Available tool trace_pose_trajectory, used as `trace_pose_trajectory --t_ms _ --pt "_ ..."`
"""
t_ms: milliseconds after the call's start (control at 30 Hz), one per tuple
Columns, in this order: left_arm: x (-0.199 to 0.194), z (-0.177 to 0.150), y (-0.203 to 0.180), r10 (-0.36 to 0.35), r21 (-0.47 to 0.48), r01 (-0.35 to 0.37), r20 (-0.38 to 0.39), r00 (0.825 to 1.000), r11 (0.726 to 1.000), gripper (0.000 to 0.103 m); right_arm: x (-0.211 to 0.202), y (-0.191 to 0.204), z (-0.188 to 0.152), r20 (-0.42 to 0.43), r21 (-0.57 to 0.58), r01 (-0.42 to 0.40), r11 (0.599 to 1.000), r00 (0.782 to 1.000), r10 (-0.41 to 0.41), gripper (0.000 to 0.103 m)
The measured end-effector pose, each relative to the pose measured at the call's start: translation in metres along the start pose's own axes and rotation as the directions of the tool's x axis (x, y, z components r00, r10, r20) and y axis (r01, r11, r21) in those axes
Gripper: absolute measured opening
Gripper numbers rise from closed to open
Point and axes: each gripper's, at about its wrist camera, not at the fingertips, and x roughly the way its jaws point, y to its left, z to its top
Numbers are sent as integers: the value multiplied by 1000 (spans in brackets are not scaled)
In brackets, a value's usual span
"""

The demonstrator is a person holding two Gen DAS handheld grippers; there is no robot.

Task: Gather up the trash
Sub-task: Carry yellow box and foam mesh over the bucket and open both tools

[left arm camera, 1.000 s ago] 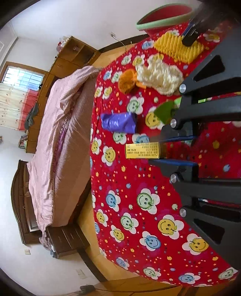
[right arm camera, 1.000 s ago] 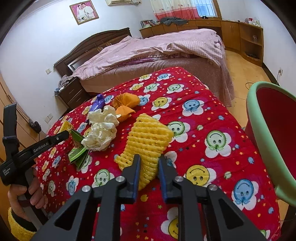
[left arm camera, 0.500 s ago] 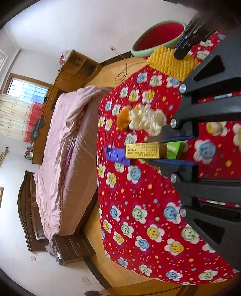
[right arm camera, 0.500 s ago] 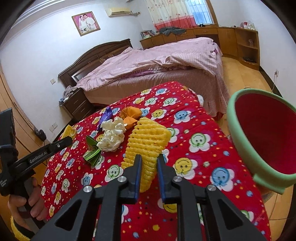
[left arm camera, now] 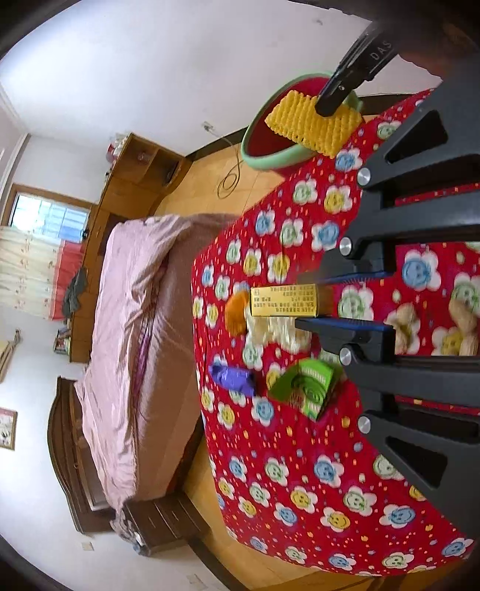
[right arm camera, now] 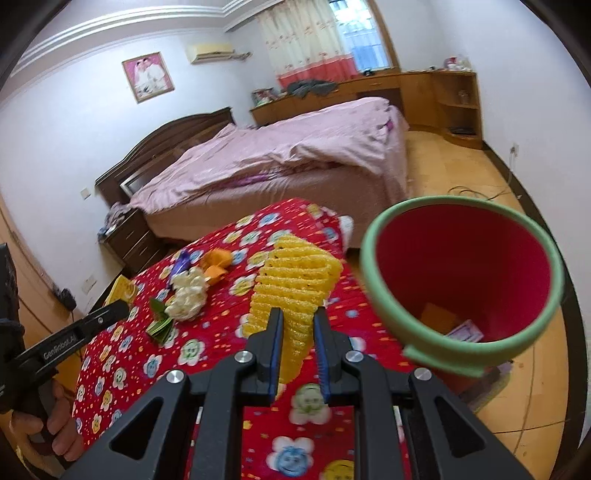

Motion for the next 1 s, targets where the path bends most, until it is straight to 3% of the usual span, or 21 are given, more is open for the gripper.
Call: trace_pose_trajectory --t_ms 433,1000 --pt "20 4 -85 -83 115 85 -28 996 990 15 -27 -60 8 45 62 90 994 995 -93 18" --pt "89 6 -180 -175 211 200 -128 976 957 15 3 -150 20 -9 156 201 967 979 -202 19"
